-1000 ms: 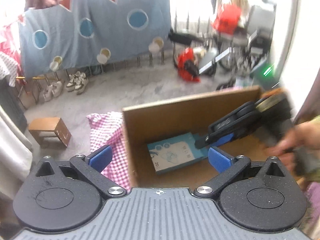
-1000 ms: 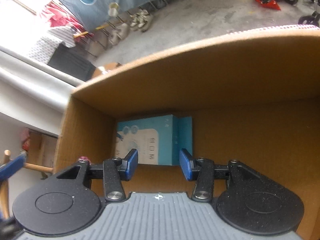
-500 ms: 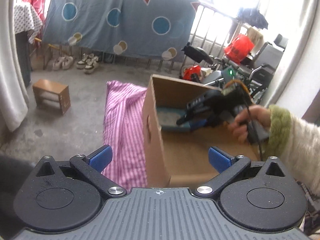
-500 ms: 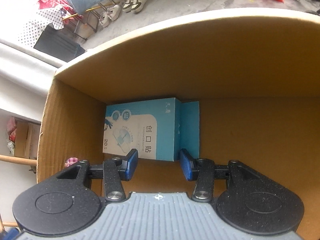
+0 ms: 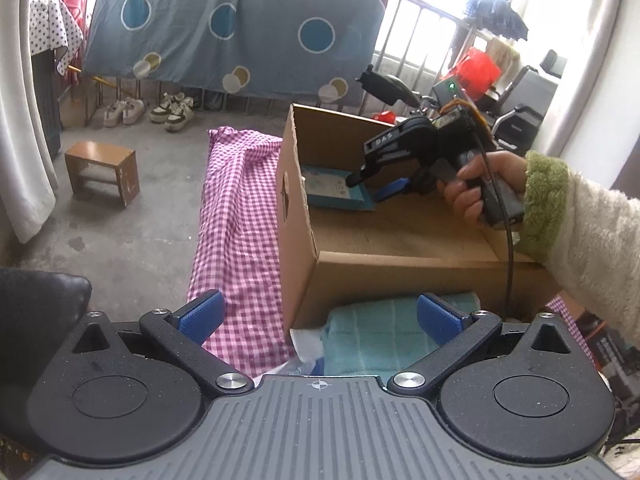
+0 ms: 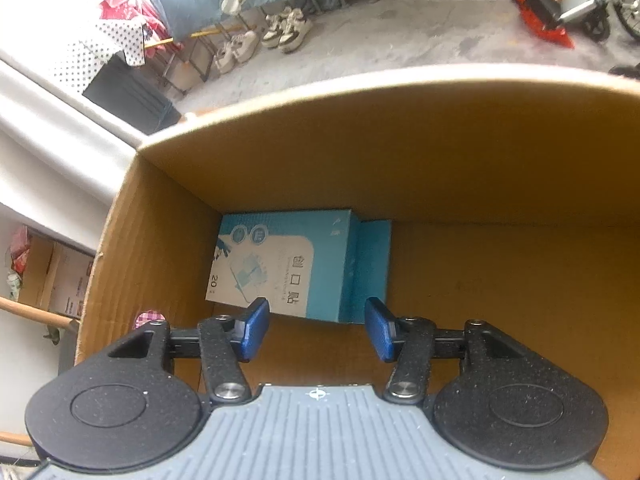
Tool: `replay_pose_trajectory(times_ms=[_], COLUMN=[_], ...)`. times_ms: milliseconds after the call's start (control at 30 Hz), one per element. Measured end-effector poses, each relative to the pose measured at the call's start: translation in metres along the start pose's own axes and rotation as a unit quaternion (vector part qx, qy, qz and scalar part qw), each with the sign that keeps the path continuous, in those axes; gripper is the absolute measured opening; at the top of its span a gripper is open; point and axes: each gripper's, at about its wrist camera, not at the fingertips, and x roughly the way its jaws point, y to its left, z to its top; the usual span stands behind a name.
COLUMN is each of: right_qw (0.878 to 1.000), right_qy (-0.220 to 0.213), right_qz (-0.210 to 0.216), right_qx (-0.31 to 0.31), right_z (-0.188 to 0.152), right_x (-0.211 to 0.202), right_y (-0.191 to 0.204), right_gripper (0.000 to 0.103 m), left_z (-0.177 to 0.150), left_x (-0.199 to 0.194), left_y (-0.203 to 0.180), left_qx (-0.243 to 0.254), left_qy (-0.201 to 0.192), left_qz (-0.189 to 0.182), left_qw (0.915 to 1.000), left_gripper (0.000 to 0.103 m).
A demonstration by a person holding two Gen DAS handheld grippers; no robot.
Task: Organize soft objects
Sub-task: 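Open the right gripper to release the box and withdraw it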
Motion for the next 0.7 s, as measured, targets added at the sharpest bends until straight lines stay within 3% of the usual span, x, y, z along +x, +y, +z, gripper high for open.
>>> replay_pose_trajectory(times_ms=[133, 400, 467, 700], right_qw=[1.0, 1.0, 1.0, 0.999], right_qy=[-0.013, -0.014, -0.015, -0.026], right_qz=[-0.003, -0.006, -0.005, -0.017], right_qx=[0.0, 0.002, -0.007, -0.014], right_z=[0.004, 0.015, 0.014, 0.009], right_x=[-0.007, 0.029, 0.033, 0.014], right_y=[0.0, 0.014, 0.018, 0.013], right_gripper=[0.056, 0.056, 0.06, 0.06], left_z=[-0.004, -0.015, -0.017, -0.019], left_x=[-0.009, -0.014, -0.014, -0.011], left_y=[-0.003, -0.006, -0.004, 0.0], left_qx=[-0.001, 0.004, 0.005, 0.001], left_qy=[-0.009, -0.002, -0.002, 0.009], left_qz=[0.005, 0.013, 0.015, 0.009], left_qw=[0.9999, 0.9999, 0.9999, 0.9999], left_gripper=[0.103, 0.103, 0.103, 0.103])
